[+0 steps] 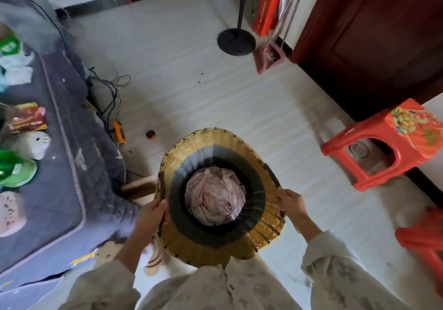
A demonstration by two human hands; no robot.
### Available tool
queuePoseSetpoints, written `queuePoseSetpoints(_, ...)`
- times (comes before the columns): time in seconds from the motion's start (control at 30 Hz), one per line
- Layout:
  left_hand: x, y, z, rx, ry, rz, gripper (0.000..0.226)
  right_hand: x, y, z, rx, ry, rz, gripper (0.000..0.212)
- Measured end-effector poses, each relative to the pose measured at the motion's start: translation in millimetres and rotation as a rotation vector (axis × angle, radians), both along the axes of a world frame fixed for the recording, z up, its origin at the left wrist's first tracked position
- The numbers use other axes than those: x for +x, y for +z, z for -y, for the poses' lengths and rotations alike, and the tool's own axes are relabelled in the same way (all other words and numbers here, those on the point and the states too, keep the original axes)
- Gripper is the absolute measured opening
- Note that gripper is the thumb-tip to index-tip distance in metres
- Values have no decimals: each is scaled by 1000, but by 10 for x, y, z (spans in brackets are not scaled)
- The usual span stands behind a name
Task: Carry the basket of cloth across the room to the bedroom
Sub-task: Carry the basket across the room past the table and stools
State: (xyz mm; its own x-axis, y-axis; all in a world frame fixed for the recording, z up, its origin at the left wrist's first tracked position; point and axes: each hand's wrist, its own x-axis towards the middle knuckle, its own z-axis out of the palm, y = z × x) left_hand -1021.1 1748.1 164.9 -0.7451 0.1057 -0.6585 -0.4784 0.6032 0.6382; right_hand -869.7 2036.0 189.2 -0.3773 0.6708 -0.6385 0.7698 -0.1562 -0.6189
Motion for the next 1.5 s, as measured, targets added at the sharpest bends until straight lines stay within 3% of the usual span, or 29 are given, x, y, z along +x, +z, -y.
queuePoseSetpoints(0.3, -907, 161, -652, -140, 158, -38, 32, -1538, 155, -1041, -178, 139, -45, 40)
queuePoseSetpoints(0.6, -1947, 198, -1254, -81, 290, -36, 34, -3021, 234, -1600, -166, 236, -124, 40)
queuePoseSetpoints(0.8, -2911, -6, -1359, 20, 395, 36, 28, -4016, 88, -1803, -110, 277, -64, 39)
queuePoseSetpoints(1.0, -4187, -81, -1567, 48, 328, 79, 28, -5341, 164, -2006, 15, 237, -5, 39)
queuePoseSetpoints(1.17, -4809, -90, -1620, 34, 375, 100, 28, -6173, 203, -2065, 141, 383, 7, 39)
queuePoseSetpoints(1.5, -6260, -184, -1813, 36, 423, 55, 33, -7790, 123, -2231, 32, 399, -22, 36)
